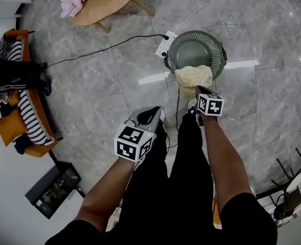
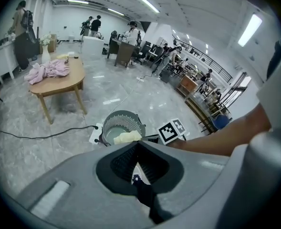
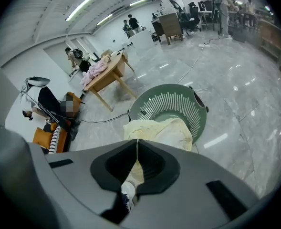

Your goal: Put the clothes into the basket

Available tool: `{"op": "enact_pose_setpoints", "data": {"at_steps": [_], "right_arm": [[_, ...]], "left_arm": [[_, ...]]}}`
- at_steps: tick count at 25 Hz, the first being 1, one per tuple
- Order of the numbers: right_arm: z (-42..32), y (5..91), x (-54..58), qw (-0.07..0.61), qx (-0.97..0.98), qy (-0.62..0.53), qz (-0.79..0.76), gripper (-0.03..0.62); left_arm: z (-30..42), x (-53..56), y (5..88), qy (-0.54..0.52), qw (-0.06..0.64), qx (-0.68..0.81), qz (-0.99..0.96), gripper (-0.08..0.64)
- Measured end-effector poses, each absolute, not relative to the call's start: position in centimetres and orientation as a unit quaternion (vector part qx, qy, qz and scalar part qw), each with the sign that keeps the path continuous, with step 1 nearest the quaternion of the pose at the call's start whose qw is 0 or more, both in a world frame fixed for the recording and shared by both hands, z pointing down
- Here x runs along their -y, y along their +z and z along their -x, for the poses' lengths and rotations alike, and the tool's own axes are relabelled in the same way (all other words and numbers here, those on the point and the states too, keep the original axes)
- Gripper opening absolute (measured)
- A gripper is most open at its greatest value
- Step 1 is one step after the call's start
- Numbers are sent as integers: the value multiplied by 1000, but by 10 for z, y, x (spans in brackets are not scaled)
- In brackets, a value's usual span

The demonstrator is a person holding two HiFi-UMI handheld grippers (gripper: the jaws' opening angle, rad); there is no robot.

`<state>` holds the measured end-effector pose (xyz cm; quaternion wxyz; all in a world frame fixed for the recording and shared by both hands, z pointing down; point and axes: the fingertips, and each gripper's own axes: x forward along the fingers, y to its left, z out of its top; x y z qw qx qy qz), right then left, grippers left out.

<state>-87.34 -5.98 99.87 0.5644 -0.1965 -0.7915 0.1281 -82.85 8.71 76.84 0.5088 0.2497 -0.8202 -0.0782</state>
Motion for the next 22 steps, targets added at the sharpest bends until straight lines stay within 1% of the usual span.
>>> {"op": "enact_pose_setpoints", "data": {"at_steps": [3, 10, 22], "right_arm": [[868, 1019, 56, 578, 781, 123, 202, 23], [856, 1065, 47, 612, 755, 67, 225, 23], [838, 1119, 34, 640, 731, 57, 229, 25]], "left_arm": [[825, -87, 775, -81, 512, 819, -247, 0], [816, -100, 788, -80, 522, 817, -231, 0], [796, -117, 813, -75, 546, 803, -226, 0]]}}
